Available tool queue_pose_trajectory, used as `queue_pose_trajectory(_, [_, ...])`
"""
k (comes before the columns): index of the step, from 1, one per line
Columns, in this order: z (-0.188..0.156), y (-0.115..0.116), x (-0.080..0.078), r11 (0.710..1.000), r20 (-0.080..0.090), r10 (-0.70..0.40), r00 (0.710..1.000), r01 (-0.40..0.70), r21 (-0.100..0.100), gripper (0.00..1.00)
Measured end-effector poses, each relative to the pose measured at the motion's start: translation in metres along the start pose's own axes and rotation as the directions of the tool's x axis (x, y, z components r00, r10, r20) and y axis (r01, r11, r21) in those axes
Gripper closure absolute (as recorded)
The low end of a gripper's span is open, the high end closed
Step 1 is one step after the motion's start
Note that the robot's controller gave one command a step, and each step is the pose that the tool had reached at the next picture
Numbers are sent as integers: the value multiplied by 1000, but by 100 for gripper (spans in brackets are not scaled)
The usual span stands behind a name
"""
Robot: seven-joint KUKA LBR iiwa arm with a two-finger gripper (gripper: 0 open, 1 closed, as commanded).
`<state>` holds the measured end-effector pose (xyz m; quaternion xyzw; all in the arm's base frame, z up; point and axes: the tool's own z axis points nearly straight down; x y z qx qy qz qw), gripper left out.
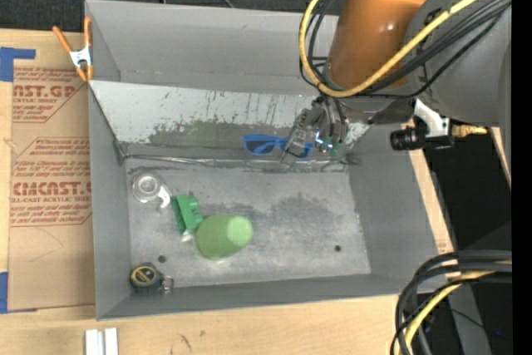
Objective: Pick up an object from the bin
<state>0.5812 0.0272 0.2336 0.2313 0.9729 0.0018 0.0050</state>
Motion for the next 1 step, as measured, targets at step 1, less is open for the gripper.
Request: queue_pose_trajectory(1, [-80, -1, -3, 980, -2, -201, 980, 201, 2, 100])
